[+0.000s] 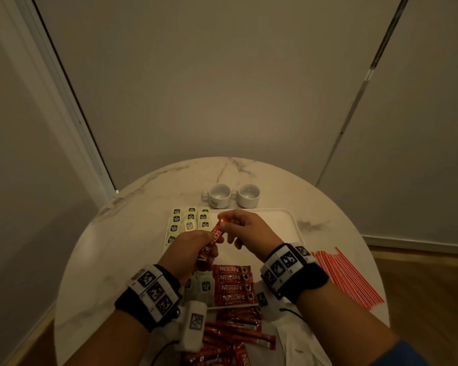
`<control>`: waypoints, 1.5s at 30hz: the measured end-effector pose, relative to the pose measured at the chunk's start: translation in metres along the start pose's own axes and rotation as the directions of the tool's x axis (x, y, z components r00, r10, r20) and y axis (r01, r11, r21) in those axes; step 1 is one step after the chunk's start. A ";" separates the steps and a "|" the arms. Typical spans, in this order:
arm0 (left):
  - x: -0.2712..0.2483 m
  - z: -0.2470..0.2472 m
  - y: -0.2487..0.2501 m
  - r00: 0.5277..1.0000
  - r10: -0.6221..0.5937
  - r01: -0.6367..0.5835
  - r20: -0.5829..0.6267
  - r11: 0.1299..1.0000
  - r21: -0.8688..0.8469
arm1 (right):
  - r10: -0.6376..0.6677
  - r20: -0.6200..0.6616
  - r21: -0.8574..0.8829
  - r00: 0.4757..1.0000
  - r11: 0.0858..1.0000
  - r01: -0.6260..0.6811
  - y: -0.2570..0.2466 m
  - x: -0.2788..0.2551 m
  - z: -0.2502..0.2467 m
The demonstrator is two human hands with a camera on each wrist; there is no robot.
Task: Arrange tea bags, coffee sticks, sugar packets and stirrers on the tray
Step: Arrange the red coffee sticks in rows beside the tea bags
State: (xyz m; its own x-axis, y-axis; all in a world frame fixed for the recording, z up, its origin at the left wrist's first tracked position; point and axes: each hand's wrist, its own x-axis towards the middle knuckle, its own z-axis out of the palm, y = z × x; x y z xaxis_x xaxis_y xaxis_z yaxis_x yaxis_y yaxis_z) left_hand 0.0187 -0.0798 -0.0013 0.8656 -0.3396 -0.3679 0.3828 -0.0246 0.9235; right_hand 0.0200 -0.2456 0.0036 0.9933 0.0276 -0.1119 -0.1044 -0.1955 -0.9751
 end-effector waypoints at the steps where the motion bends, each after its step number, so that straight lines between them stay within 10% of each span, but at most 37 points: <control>1: 0.000 0.000 0.000 1.000 0.012 -0.013 0.026 0.999 0.042 | -0.009 0.001 0.040 1.000 0.999 0.009 0.000 0.001 0.000; 18: 0.005 0.012 -0.020 0.998 0.053 -0.043 -0.035 0.973 0.226 | 0.175 -0.019 0.250 0.984 0.954 -0.165 0.020 0.005 -0.006; 21: 0.000 0.011 -0.039 0.980 0.184 -0.184 0.079 0.675 0.714 | 0.170 -0.081 -0.078 0.982 0.981 -0.177 0.025 0.019 -0.019; 24: -0.006 0.016 -0.058 0.947 0.204 -0.304 0.248 0.323 0.896 | 0.161 0.021 -0.632 0.987 0.767 -0.112 0.036 0.031 -0.025; 29: -0.015 0.025 -0.069 0.930 0.138 -0.342 0.341 -0.018 0.940 | 0.286 0.084 -0.737 0.955 0.663 -0.133 0.055 0.038 -0.016; 45: -0.025 0.023 -0.078 0.909 -0.003 -0.414 0.418 -0.136 0.900 | 0.250 0.100 -0.728 0.963 0.678 -0.101 0.069 0.042 -0.006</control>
State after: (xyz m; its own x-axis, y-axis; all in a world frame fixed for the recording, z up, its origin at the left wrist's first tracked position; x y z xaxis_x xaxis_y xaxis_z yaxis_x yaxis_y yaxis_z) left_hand -0.0399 -0.0912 -0.0620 0.6504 -0.7014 -0.2917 -0.7011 -0.7021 0.1249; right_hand 0.0549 -0.2634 -0.0671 0.9256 0.0754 -0.3710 -0.1357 -0.8488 -0.5110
